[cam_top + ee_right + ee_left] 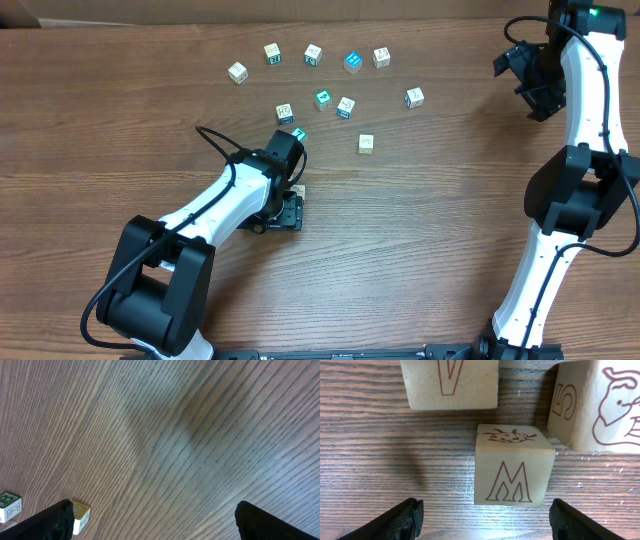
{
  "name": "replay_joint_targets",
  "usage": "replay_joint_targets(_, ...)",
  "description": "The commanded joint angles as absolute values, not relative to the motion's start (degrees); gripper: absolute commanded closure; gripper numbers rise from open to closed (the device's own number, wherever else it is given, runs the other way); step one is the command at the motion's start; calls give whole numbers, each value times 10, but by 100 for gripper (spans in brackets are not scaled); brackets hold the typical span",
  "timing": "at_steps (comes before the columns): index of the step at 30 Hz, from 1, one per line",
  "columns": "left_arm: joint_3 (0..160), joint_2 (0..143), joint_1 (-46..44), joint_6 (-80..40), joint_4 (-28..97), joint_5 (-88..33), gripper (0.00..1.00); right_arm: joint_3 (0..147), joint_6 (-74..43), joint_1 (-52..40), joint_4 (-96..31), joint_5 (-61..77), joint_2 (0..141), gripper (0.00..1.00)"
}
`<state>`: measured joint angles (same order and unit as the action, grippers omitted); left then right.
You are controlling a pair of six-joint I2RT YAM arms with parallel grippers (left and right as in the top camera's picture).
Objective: Form a circle
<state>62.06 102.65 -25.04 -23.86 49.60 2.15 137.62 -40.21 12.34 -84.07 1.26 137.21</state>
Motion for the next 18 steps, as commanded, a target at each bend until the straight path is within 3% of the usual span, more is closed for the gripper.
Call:
replay_joint_targets(1, 614, 1027, -251, -237, 497, 19, 22, 1386, -401, 124, -841, 11, 1357, 0)
replay_joint_targets(18, 614, 1027, -251, -237, 497, 19, 23, 1386, -401, 124, -841, 11, 1357, 0)
